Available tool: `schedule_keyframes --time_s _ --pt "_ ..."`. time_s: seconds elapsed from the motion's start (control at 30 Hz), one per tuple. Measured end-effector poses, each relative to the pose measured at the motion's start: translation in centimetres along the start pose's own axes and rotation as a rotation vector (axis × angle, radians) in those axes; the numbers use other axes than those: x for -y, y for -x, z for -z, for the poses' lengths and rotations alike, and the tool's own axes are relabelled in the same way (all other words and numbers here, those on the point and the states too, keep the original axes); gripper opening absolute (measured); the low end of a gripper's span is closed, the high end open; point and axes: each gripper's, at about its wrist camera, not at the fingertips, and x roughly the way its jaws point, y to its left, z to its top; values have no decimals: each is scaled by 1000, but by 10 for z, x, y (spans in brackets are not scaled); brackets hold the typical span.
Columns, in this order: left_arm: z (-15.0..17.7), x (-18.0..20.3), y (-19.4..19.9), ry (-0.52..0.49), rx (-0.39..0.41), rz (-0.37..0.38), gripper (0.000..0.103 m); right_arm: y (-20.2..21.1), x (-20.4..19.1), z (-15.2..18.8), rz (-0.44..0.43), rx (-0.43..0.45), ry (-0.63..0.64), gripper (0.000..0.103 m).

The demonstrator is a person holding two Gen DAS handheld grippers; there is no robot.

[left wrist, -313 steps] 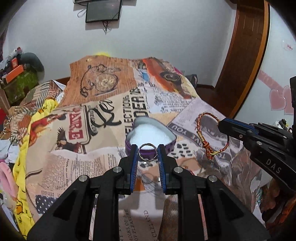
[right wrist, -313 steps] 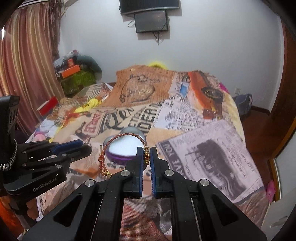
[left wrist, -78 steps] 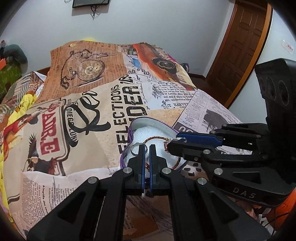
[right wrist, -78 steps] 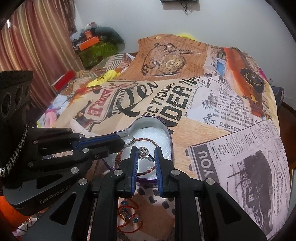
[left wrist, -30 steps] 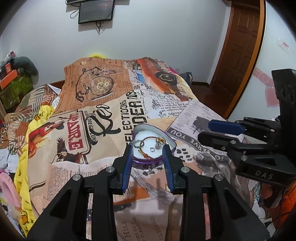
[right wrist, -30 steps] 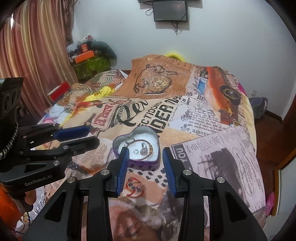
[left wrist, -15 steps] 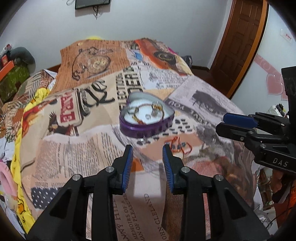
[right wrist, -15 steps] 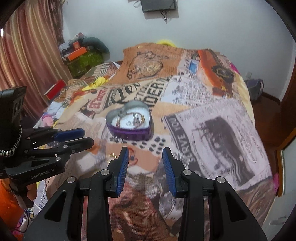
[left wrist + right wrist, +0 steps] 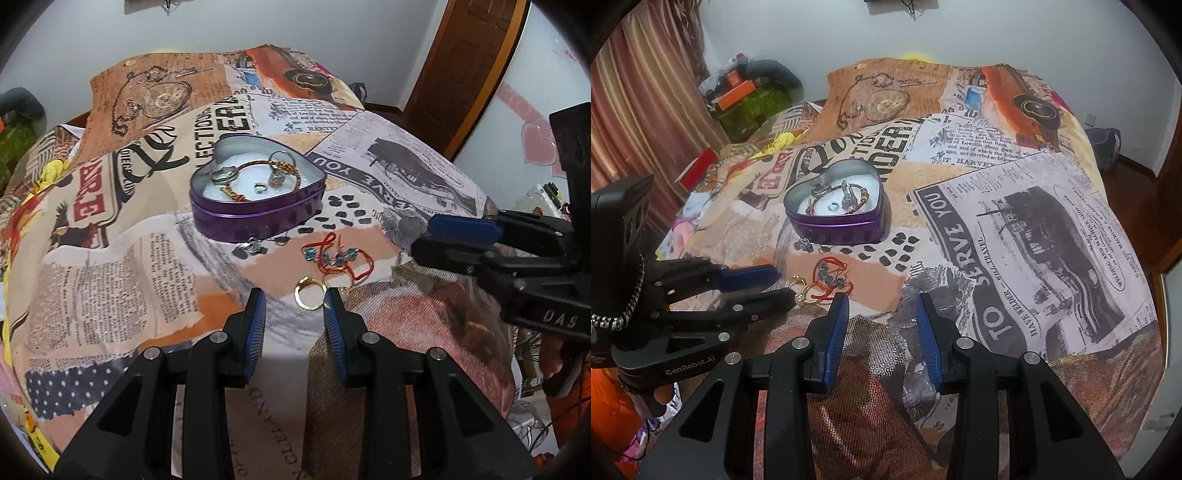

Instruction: Organize jewelry

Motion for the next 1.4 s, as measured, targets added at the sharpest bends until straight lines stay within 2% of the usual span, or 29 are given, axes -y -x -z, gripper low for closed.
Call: schedule_keyframes --time_s 0.2,0.37,0.6,0.63,0.87,1.07,1.27,1.4 --pt "-2 6 -6 -32 22 -12 31 -7 -2 -2 -13 -15 2 34" --pt "-4 5 -7 -36 33 10 15 -12 -3 -6 -21 -17 6 34" --pt "-6 0 -7 -33 49 -7 14 -25 -10 -19 -35 -23 18 34" --pt "-7 -2 -6 -30 53 -17 6 -26 -11 -20 -37 -24 21 34" --pt "-8 -24 0 15 68 -35 6 -47 -19 -22 -25 -72 60 34" --pt "-5 -29 0 25 72 -30 6 -47 -13 -21 -64 -66 35 33" --pt "-5 -28 -2 34 76 -21 6 -47 -12 -22 -75 -56 34 9" --pt "-6 -27 0 30 79 -23 6 -44 -14 -21 -67 -40 42 5"
